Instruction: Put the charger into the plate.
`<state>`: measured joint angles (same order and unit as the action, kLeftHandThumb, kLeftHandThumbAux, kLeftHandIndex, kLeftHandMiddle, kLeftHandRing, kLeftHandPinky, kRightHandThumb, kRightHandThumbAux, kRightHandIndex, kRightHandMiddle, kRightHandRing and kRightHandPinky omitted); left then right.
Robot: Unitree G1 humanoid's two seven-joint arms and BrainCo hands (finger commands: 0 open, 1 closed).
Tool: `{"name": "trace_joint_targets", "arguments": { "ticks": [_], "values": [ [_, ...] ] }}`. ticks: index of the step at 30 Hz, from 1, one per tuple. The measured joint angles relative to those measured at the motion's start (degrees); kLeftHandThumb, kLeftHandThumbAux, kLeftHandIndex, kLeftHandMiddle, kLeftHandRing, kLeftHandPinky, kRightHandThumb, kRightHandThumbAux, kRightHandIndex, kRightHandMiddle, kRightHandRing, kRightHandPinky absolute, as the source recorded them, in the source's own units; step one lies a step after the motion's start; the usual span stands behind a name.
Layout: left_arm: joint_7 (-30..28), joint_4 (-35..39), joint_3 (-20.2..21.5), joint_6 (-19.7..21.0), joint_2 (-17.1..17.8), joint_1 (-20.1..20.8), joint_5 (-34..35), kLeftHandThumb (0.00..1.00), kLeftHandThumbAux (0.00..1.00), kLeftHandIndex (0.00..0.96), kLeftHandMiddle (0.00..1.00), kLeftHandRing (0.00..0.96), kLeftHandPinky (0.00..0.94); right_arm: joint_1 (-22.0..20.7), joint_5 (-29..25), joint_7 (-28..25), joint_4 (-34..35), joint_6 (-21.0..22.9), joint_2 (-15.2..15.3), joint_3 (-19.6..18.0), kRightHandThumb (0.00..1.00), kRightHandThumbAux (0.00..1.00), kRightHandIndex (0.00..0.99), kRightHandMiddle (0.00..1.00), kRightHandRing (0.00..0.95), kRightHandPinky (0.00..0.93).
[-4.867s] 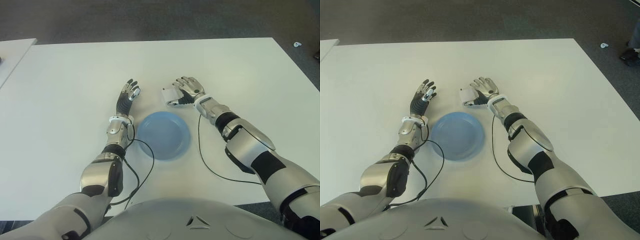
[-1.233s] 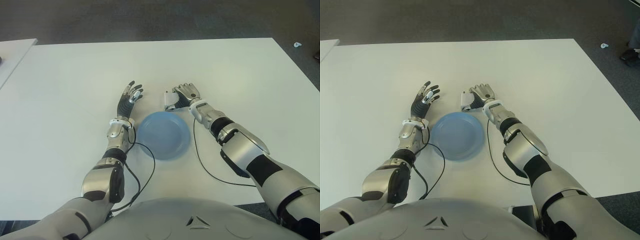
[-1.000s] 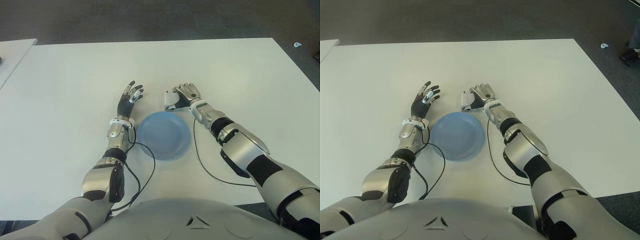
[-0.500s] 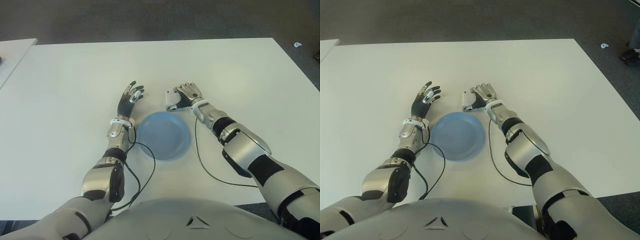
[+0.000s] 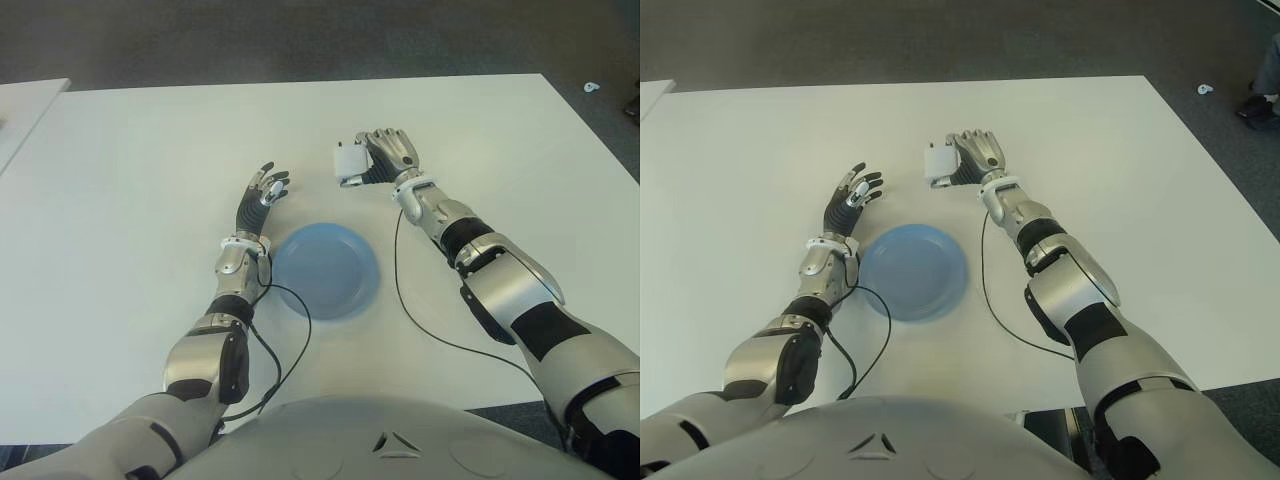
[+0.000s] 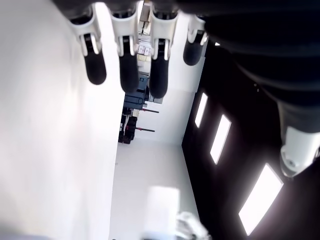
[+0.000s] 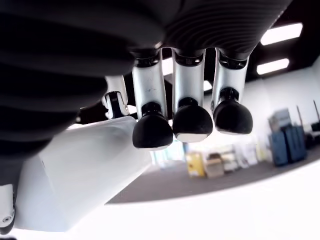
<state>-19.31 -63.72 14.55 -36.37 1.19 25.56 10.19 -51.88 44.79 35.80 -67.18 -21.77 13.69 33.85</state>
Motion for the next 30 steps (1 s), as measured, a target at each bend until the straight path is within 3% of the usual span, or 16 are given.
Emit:
{"name": "trace_joint_targets", "arguments": {
  "ticks": [18,30],
  "values": [
    [0.0,-1.1,0.1,0.6,0.2,0.7,0.0,0.03,0.527,0.117,0.248,0.227,0.201,12.0,3.1,5.3,26.3,-2.6,9.0,-2.4,0.748,0.709,0.441,0.911,0.905,0.901],
    [0.0,-1.5,0.1,1.0,0.2,1.1,0.0,0.043,0.514,0.114,0.246,0.228,0.213,21.3,2.7,-1.2,39.4,-2.4,10.3,-3.9,0.749,0.707,0.441,0.904,0.896,0.887]
  ]
}}
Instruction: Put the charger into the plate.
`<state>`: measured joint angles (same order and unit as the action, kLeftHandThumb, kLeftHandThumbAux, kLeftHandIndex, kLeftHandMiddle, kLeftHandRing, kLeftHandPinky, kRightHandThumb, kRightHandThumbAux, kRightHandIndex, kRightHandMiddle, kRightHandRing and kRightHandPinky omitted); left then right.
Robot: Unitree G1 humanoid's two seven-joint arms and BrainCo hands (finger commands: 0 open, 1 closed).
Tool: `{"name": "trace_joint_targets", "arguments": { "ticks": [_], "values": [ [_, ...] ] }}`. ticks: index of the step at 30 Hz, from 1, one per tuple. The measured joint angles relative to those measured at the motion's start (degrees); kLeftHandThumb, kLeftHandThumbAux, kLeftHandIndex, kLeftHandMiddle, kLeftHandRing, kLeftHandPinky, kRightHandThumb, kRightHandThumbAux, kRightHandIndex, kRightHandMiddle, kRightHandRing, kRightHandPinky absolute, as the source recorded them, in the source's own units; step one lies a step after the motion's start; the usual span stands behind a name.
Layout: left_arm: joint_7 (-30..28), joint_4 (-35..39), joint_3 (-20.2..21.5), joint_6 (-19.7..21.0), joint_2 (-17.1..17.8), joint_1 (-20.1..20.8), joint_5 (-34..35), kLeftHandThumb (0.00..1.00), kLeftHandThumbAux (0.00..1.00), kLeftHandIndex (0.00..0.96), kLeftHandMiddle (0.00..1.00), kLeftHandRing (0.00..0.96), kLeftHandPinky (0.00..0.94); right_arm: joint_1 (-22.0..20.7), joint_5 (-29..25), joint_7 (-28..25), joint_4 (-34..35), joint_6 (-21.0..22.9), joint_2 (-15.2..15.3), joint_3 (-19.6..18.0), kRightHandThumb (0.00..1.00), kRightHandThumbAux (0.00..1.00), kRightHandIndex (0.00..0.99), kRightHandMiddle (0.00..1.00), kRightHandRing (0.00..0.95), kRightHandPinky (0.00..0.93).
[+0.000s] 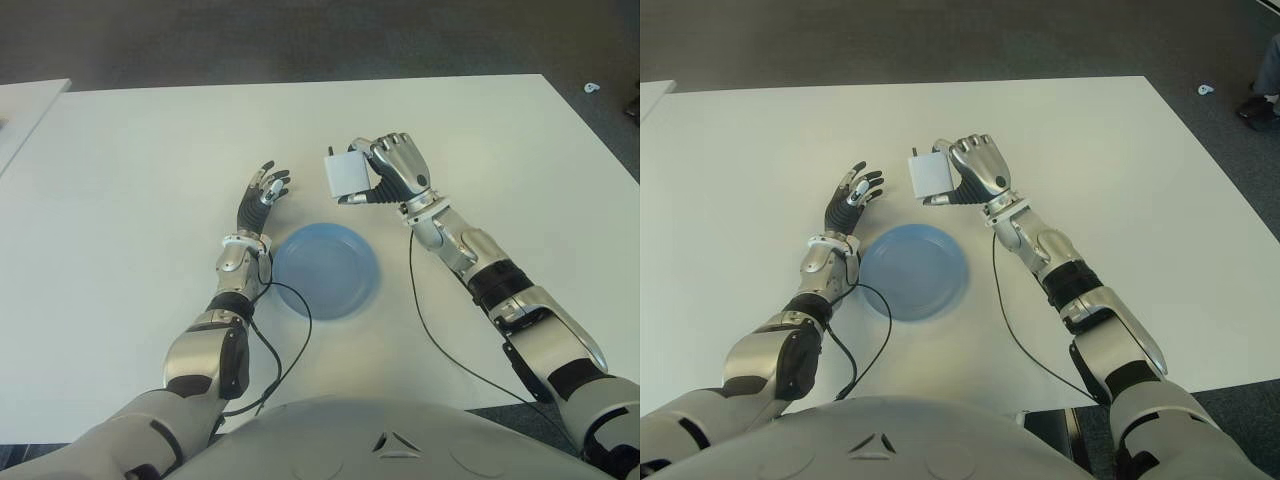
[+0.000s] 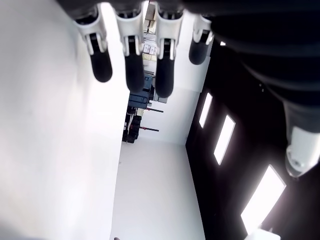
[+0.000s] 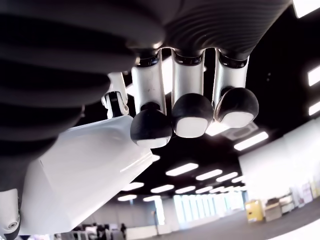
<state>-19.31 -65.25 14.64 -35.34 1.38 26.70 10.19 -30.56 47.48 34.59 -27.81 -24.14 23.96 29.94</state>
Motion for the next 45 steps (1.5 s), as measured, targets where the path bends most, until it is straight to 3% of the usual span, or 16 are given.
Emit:
{"name": "trace_joint_targets", "arguments": {
  "ticks": [12,27,35,45],
  "values": [
    [0.0,-0.1,0.0,0.0,0.0,0.0,0.0,0.032,0.523,0.112,0.243,0.228,0.215,8.1,-4.0,-12.1,5.2,-3.5,1.1,-1.0,0.75,0.706,0.442,0.885,0.879,0.875],
    [0.0,-0.1,0.0,0.1,0.1,0.1,0.2,0.025,0.535,0.122,0.253,0.239,0.23,11.2,-7.1,-24.7,5.8,-3.1,0.9,-2.2,0.748,0.708,0.441,0.888,0.88,0.886],
    [0.0,-0.1,0.0,0.2,0.0,0.0,0.2,0.018,0.533,0.114,0.248,0.235,0.222,13.2,-8.1,-28.6,5.8,-2.7,0.0,-2.3,0.748,0.708,0.441,0.885,0.877,0.882],
    [0.0,-0.1,0.0,0.1,0.0,0.0,0.0,0.007,0.532,0.111,0.249,0.232,0.215,13.6,-8.5,-29.8,5.2,-2.7,-0.4,-2.5,0.746,0.71,0.44,0.872,0.866,0.87]
  ]
}}
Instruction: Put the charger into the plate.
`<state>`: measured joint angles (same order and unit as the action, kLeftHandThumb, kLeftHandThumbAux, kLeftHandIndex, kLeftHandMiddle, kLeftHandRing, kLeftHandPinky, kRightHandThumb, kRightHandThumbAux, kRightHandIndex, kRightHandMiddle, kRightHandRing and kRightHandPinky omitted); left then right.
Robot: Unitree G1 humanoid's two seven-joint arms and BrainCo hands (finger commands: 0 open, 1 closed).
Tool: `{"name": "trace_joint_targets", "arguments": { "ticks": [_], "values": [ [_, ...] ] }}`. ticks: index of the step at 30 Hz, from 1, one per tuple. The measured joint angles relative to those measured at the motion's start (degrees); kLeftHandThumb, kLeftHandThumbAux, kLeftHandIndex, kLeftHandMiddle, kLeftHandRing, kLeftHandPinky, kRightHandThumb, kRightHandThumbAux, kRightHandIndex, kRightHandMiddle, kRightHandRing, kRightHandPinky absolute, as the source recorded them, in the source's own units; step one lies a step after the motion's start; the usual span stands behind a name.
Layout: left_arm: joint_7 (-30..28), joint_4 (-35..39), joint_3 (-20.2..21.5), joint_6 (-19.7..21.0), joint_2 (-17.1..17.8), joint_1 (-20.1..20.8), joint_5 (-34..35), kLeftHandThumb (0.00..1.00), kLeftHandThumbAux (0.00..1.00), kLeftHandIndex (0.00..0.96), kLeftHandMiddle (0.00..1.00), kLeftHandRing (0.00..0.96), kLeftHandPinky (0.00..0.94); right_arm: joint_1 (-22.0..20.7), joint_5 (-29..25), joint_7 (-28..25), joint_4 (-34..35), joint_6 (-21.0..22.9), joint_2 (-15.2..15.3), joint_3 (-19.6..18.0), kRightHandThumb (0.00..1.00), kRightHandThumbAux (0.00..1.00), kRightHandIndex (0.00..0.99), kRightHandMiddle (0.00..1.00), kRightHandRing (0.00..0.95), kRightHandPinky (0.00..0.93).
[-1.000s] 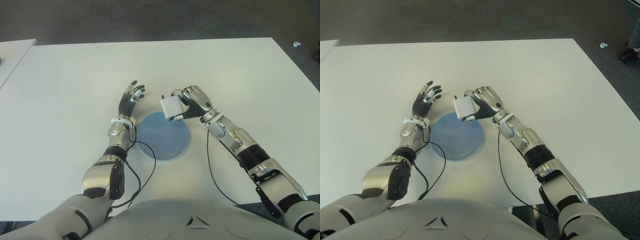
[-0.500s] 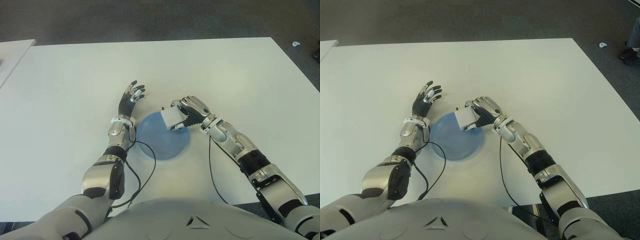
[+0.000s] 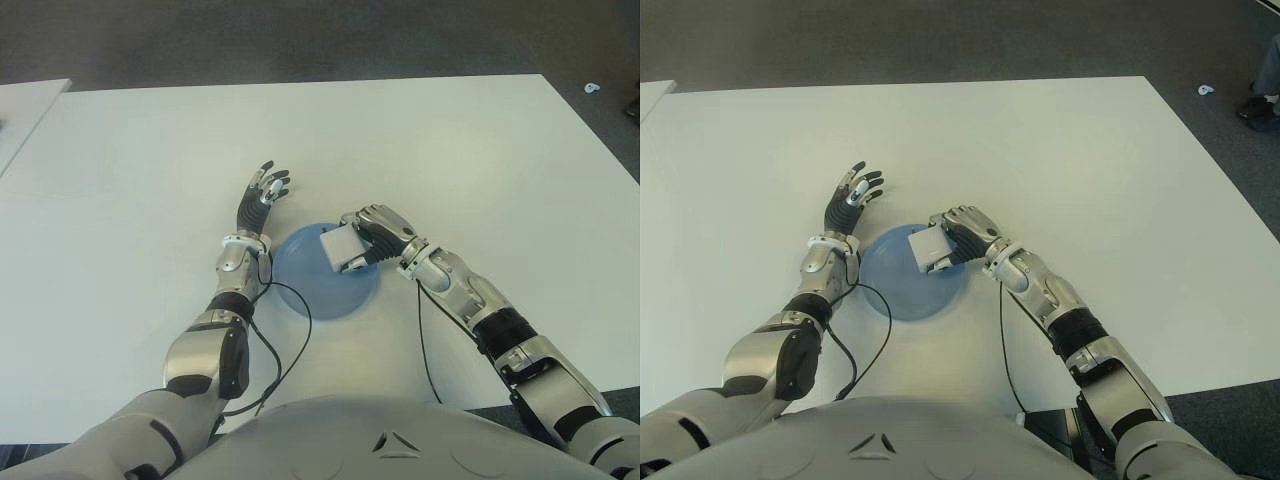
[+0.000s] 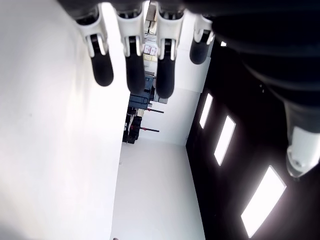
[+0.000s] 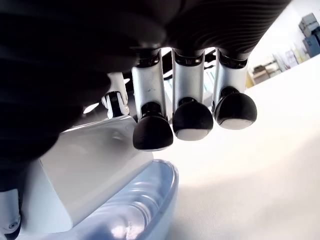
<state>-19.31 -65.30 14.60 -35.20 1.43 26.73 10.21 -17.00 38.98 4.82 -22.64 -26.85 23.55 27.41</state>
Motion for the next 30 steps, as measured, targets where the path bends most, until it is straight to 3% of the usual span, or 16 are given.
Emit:
{"name": "trace_joint_targets", "arguments": {
  "ticks": [2,8,10,13,14,15,17,23,30],
  "values": [
    [0.0,0.0,0.0,0.0,0.0,0.0,0.0,0.007,0.532,0.111,0.248,0.231,0.215,0.0,-0.2,-0.2,-0.1,0.0,-0.1,-0.2,0.745,0.709,0.441,0.863,0.86,0.86],
    [0.0,0.0,0.0,0.1,0.0,0.0,0.0,0.011,0.532,0.112,0.246,0.229,0.218,-0.1,-1.1,2.0,-1.5,-3.0,-0.7,-1.4,0.726,0.7,0.435,0.758,0.742,0.691],
    [0.0,0.0,0.1,0.2,0.0,0.0,0.0,0.011,0.533,0.112,0.246,0.231,0.222,-0.3,-1.0,3.3,-2.2,-4.5,-0.8,-1.5,0.71,0.701,0.427,0.611,0.593,0.528],
    [0.0,0.0,0.1,0.3,0.0,0.0,0.1,0.013,0.537,0.113,0.245,0.231,0.223,-0.9,-0.9,4.9,-3.4,-6.7,-1.0,-1.5,0.551,0.434,0.311,0.386,0.366,0.339],
    [0.0,0.0,0.1,0.3,0.0,0.0,0.1,0.013,0.537,0.113,0.245,0.23,0.222,-1.1,-0.7,5.1,-3.5,-7.1,-1.0,-1.5,0.533,0.399,0.293,0.353,0.332,0.309],
    [0.0,0.0,0.1,0.3,0.0,0.0,0.1,0.014,0.54,0.11,0.242,0.228,0.22,-1.3,-0.6,5.1,-3.5,-7.3,-1.0,-1.5,0.501,0.335,0.233,0.266,0.23,0.203],
    [0.0,0.0,0.0,0.3,0.0,0.0,0.1,0.015,0.543,0.107,0.238,0.224,0.214,-1.6,-0.5,5.0,-3.3,-7.4,-1.0,-1.5,0.46,0.255,0.16,0.157,0.105,0.086],
    [0.0,0.1,0.0,0.2,0.0,0.0,0.1,0.015,0.545,0.105,0.229,0.217,0.21,-1.9,-0.5,5.0,-2.4,-7.6,-0.8,-1.8,0.401,0.129,0.056,0.023,0.011,0.009],
    [0.0,0.1,0.1,0.0,0.0,0.0,0.1,0.017,0.541,0.104,0.225,0.216,0.215,-1.8,-0.4,7.8,-1.9,-8.0,-1.2,-2.8,0.365,0.07,0.004,0.001,0.0,0.0]
  ]
}}
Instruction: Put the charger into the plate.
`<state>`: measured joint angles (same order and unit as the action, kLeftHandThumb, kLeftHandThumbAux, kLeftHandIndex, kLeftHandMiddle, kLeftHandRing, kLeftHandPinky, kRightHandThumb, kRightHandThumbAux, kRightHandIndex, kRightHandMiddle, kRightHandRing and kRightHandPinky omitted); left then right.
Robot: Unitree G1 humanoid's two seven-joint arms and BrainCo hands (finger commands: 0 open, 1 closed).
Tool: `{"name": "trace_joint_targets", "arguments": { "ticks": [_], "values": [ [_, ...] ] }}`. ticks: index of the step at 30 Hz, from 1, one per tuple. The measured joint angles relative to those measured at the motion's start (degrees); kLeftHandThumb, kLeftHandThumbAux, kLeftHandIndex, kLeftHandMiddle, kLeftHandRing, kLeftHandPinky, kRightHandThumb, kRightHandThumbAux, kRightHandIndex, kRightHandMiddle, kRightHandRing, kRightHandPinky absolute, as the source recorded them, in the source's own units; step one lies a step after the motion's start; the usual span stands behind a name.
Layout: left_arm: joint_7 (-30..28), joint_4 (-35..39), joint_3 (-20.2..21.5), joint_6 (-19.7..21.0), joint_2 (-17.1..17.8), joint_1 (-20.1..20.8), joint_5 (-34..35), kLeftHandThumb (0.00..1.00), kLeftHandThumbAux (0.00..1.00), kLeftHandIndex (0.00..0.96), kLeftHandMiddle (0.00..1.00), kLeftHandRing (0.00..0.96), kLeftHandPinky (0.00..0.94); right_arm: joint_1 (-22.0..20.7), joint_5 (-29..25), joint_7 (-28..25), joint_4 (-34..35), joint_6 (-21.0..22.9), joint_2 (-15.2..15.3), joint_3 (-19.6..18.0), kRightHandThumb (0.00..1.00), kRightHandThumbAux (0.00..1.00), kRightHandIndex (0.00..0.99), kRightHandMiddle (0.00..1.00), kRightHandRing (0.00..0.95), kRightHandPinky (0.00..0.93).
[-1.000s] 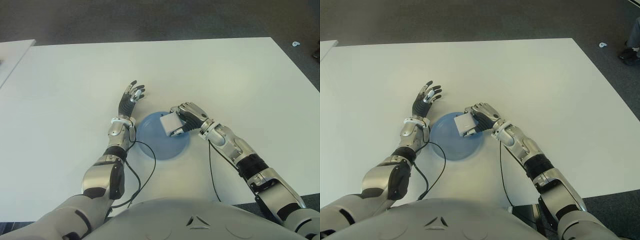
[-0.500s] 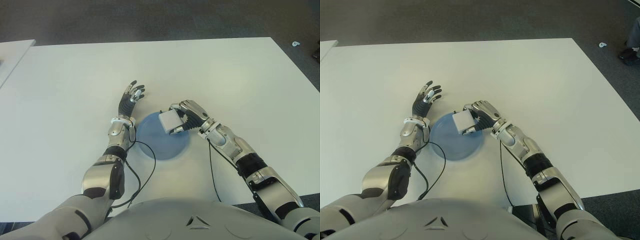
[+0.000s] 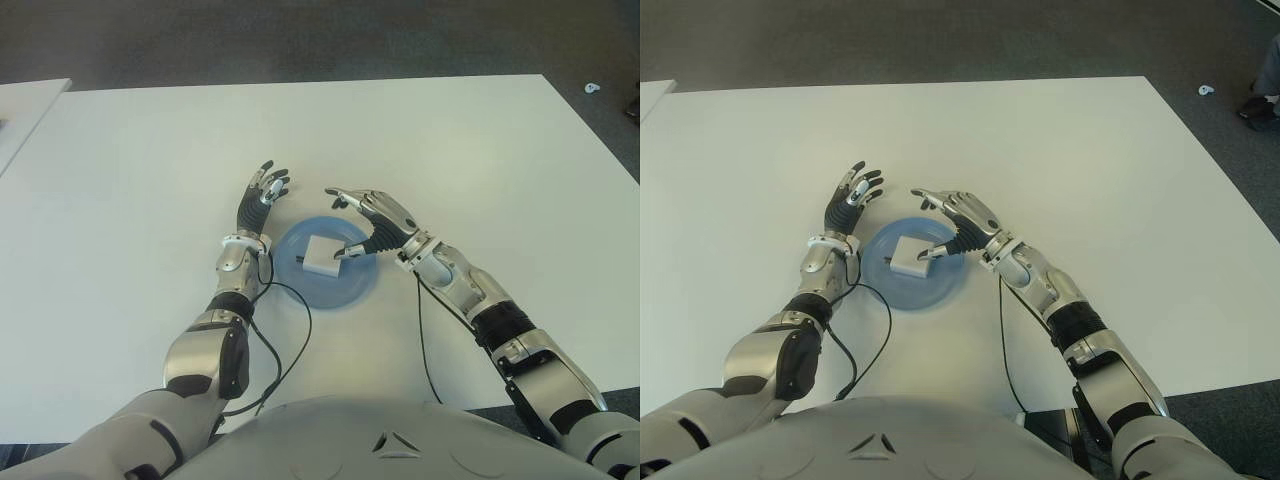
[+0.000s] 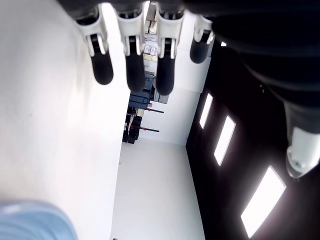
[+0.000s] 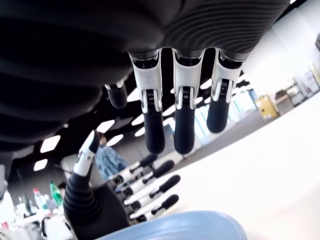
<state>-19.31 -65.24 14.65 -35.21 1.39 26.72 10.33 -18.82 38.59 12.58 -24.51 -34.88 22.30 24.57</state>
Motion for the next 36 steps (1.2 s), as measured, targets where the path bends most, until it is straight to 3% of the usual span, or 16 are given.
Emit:
{"name": "trace_joint_targets", "arguments": {
  "ticks": [10,23,30,36],
  "values": [
    [0.0,0.0,0.0,-0.1,0.0,0.0,0.0,0.003,0.537,0.11,0.23,0.22,0.216,1.2,-0.6,0.2,1.6,0.0,-1.0,-1.0,0.36,0.095,0.0,0.0,0.0,0.0],
    [0.0,0.0,0.0,-0.2,0.0,0.0,0.0,0.0,0.533,0.109,0.229,0.216,0.212,2.0,-3.5,-4.5,5.3,0.0,-1.0,-2.2,0.303,0.138,0.0,0.0,0.0,0.0],
    [0.0,0.0,0.0,-0.1,0.0,0.0,0.0,0.017,0.529,0.118,0.238,0.219,0.211,2.3,-5.8,-7.1,6.0,1.2,-1.1,-3.7,0.259,0.16,0.0,0.0,0.0,0.0],
    [0.0,0.0,0.0,0.0,0.1,-0.1,-0.1,0.023,0.533,0.122,0.243,0.224,0.214,2.0,-10.3,-8.1,3.2,2.8,-3.1,-6.3,0.22,0.195,0.0,0.0,0.0,0.0]
  ]
}}
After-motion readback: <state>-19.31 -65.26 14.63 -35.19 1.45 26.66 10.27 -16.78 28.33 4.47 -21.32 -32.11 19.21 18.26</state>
